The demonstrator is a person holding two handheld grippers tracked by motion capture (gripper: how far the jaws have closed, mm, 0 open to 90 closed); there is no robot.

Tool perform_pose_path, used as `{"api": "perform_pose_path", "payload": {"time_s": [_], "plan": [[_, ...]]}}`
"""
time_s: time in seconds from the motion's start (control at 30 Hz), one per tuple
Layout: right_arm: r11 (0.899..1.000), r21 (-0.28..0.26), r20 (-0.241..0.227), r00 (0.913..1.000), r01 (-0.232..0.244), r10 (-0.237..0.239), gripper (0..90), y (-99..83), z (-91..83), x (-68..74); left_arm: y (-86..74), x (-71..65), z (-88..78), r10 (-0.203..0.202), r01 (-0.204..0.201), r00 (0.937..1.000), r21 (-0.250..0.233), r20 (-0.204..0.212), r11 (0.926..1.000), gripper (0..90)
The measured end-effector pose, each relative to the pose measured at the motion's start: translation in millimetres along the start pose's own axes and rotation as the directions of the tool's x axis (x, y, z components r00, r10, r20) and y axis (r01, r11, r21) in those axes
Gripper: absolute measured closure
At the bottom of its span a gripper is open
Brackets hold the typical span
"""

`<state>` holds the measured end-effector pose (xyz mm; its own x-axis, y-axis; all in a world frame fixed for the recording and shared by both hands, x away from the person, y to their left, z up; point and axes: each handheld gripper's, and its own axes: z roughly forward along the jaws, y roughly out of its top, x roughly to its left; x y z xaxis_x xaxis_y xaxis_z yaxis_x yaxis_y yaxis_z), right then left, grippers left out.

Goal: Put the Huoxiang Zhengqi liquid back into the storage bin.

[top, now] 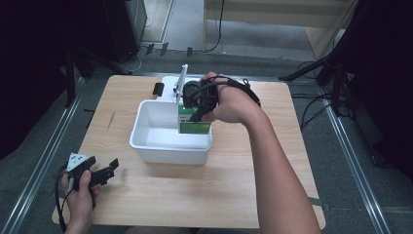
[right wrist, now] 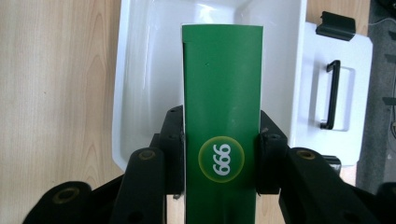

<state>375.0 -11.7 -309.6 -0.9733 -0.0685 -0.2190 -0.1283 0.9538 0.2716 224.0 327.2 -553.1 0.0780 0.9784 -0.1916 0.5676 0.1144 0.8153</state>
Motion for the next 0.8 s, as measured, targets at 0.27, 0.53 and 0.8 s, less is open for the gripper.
{"api": "perform_pose_path", "payload": {"time_s": [0.27, 0.53, 0.8], "plan": [[1.000, 0.013, -0.009, 0.9999, -0.013, 0.013, 64.2, -3.2, 12.3, -2.3, -0.1, -0.1, 0.1, -0.004, 0.004, 1.0000, -0.002, 0.000, 1.0000, 10.5], [1.000, 0.024, -0.025, 0.9995, -0.020, 0.021, 64.2, -3.7, 29.3, -3.9, -0.1, -0.1, 0.0, -0.004, 0.004, 1.0000, -0.001, 0.001, 1.0000, 10.4], [0.999, 0.027, -0.040, 0.9990, -0.019, 0.020, 64.1, -6.7, 45.3, -4.2, 0.0, 0.1, 0.0, 0.000, 0.000, 1.0000, 0.000, 0.000, 1.0000, 10.4]]}}
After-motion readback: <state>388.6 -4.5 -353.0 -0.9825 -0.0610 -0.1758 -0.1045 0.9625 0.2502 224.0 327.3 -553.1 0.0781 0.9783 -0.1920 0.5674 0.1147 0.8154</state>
